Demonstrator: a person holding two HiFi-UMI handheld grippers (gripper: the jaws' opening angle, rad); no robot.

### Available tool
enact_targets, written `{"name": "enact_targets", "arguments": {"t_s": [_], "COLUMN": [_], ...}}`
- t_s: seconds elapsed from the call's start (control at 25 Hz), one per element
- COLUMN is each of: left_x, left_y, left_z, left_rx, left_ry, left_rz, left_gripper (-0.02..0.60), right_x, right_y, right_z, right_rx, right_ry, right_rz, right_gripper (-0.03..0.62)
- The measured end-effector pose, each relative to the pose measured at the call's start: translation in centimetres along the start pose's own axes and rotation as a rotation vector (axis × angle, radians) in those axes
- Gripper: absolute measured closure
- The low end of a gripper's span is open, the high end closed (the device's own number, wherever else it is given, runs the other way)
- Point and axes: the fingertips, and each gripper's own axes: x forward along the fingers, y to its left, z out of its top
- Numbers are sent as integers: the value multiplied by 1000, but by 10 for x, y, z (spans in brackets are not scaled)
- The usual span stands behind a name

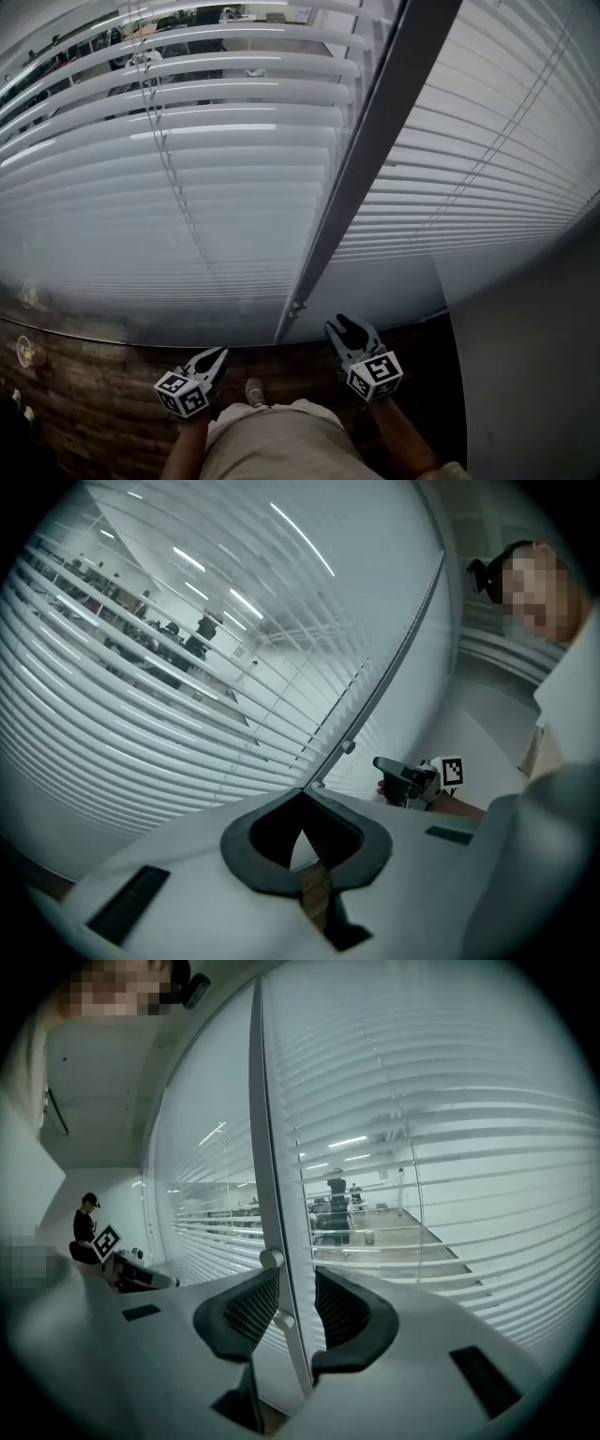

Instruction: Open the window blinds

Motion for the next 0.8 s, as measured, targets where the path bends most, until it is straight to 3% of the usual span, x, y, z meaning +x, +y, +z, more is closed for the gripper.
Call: {"name": "enact_targets", "arguments": {"t_s": [0.48,0.8], "left_x": [38,10], "left_y": [-100,-156], "left_z": [5,32], "left_rx": [29,41], "left_ry": [9,33], "left_rz": [-52,-34], "left_gripper": [569,569], "right_x": [-48,-71], "right_y": [-14,5], "right_z": [23,50], "right_rx": [-136,-162], "right_ry": [199,315], "right_rz": [158,257], "right_gripper": [468,468]}}
